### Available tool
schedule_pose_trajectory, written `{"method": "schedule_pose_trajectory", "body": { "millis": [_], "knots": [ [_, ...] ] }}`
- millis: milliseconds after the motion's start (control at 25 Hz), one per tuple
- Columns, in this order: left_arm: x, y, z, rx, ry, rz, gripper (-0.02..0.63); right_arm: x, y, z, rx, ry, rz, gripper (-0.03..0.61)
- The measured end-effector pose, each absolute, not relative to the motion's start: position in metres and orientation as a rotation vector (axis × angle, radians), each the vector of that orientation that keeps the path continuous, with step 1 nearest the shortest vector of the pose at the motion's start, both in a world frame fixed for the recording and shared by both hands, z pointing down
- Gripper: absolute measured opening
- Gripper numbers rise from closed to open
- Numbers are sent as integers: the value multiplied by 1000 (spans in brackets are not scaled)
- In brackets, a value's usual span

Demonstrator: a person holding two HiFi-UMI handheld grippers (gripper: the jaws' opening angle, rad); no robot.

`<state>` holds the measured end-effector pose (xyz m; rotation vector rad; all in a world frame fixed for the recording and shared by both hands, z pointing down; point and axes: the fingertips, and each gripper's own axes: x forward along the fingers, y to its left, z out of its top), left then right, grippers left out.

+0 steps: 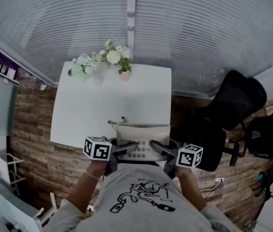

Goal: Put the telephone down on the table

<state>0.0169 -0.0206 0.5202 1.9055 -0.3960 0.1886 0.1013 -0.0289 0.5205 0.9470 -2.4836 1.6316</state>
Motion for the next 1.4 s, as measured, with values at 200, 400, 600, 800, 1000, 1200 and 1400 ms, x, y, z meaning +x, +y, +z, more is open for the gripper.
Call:
{"method": "schedule_pose_trajectory", "body": {
  "millis": [200,400,600,800,1000,1200,1400],
  "knots": [
    [11,-33,534,1897,-397,196,224,96,-41,535,957,-2464,1654,296],
    [10,-43,553,1885,-394,209,225,95,-50,557,968,-2447,1680,296],
    [6,-51,577,1863,-396,225,227,92,-57,580,983,-2412,1709,298],
    [2,-55,603,1837,-399,240,229,87,-61,604,975,-2388,1736,298],
    [2,-53,627,1813,-388,272,230,87,-58,632,954,-2341,1746,298],
    [4,-52,644,1807,-374,282,230,86,-58,647,958,-2323,1778,298],
    [6,-50,659,1800,-362,301,232,87,-55,664,955,-2295,1779,298]
  ]
}}
